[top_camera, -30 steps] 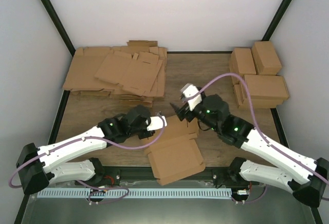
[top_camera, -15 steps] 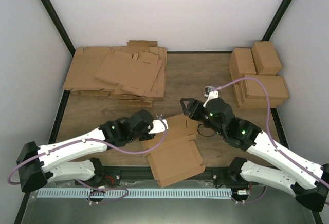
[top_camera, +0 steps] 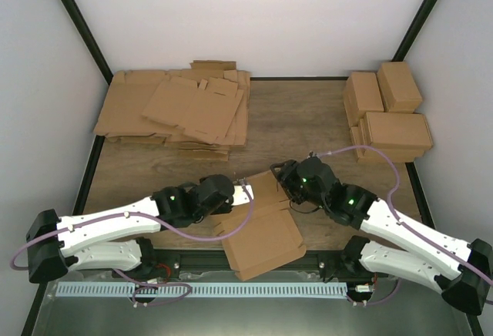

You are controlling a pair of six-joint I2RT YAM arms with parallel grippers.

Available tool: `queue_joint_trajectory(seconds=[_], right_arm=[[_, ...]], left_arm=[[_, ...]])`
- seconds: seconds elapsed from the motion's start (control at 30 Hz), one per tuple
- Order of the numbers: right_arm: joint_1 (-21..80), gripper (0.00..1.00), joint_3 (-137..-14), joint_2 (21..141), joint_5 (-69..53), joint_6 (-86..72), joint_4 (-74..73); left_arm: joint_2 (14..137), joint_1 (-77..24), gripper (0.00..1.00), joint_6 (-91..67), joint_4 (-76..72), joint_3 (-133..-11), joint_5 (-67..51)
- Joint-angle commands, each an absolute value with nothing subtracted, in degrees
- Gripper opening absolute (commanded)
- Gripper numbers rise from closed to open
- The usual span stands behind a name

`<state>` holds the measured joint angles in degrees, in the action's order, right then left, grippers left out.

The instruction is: Fold the paper box

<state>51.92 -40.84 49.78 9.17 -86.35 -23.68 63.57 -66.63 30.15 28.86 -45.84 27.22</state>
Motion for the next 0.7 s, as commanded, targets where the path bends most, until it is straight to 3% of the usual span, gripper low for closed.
queue_joint_trajectory(seconds=[0.0, 0.5, 0.67], right_arm=[[51.70, 0.54, -40.25, 50.16, 10.36, -94.75, -19.22], [51.67, 0.47, -39.62, 58.95, 9.11, -98.09, -12.51], [51.68, 0.38, -39.69, 60.62, 9.74, -98.19, -12.01]], left_arm=[[62.81, -67.66, 0.04, 30.67, 28.69, -45.17, 29.78], [61.69, -69.67, 0.04, 30.29, 28.13, -44.30, 30.51], [61.63, -70.09, 0.04, 30.38, 28.10, -44.13, 30.48]])
